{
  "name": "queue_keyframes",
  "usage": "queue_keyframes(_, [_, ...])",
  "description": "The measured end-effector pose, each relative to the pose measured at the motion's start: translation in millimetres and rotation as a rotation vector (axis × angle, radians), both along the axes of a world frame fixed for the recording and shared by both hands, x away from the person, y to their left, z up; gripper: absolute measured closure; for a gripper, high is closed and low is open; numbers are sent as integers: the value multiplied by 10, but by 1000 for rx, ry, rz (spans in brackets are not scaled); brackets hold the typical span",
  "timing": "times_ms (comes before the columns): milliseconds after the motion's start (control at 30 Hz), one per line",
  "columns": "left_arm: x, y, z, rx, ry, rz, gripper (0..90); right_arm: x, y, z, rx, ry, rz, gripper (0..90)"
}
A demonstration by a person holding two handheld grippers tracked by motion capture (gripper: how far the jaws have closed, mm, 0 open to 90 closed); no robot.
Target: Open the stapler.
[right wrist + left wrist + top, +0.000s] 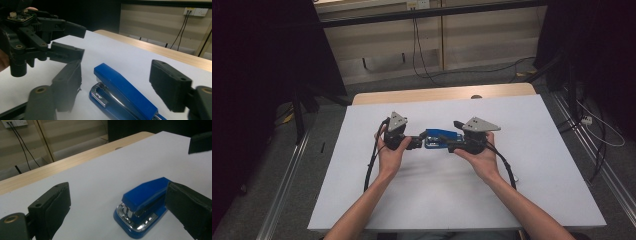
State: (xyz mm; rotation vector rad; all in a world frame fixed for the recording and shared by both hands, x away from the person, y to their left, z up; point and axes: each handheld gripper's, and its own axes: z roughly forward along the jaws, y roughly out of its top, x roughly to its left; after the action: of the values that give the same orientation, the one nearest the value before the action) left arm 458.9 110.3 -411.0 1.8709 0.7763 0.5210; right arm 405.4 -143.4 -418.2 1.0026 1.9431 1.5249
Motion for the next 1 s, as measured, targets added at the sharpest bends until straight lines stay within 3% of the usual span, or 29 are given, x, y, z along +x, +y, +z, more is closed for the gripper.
queue_keyframes(133, [54, -19, -14, -16, 20, 37, 69, 64, 62, -31, -10, 6, -6, 294])
queue_keyframes(200, [73, -19, -37, -36, 32, 31, 69, 98, 81, -60, -16, 17, -2, 322])
queue_keyframes(300, [79, -20, -65, -6, 27, 26, 69, 117, 100, -103, -21, 31, 12, 377])
queue_keyframes(433, [112, 28, -86, -27, 53, 26, 68, 126, 125, -149, -32, 42, 26, 473])
queue_keyframes(667, [119, 66, -108, 13, 60, 25, 64, 139, 120, -183, -32, 64, 53, 655])
queue_keyframes(800, [118, 68, -102, -17, 73, -3, 57, 151, 124, -205, -37, 72, 86, 774])
queue_keyframes(867, [115, 70, -98, -10, 71, -6, 56, 142, 129, -211, -55, 52, 79, 866])
queue_keyframes(967, [115, 75, -115, 11, 76, -10, 56, 147, 135, -213, -46, 50, 93, 900])
queue_keyframes(1000, [117, 69, -131, -2, 87, -9, 56, 146, 143, -218, -52, 60, 90, 900])
